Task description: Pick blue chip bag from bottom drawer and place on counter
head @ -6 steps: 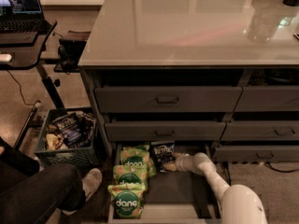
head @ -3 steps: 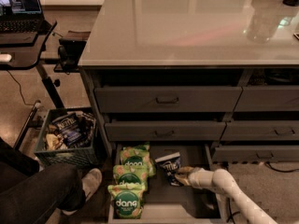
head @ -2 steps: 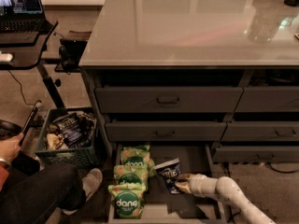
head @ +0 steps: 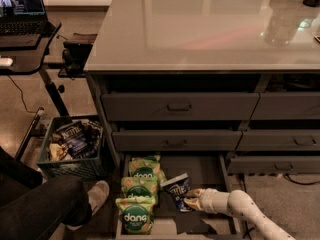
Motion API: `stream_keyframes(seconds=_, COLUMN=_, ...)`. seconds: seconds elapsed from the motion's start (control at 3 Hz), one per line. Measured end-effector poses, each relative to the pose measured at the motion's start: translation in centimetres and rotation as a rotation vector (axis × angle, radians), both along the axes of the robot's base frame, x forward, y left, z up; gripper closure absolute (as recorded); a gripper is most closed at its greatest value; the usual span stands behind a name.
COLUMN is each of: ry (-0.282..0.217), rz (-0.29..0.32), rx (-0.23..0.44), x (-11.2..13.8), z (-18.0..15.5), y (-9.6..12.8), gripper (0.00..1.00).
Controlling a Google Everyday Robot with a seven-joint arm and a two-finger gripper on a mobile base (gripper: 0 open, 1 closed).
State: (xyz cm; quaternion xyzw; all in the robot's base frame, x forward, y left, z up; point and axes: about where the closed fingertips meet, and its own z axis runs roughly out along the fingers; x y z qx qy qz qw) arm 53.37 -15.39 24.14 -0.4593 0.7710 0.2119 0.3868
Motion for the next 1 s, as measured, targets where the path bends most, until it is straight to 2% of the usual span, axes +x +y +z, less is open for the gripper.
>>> stream_keyframes(seconds=0.33, ry=-0.029, rz=0.057, rx=-0.028, x=-2.1, z=3.1, y=0.7, gripper=1.00)
stream_keyframes(seconds=0.67, ry=-0.062, rz=0.141, rx=-0.028, x=-4.1, z=7.6, y=1.9, gripper=1.00)
stream_keyframes(seconds=1.0, ry=-0.083, rz=0.198, rx=-0.021, x=-4.9, z=12.1, y=2.4, gripper=1.00)
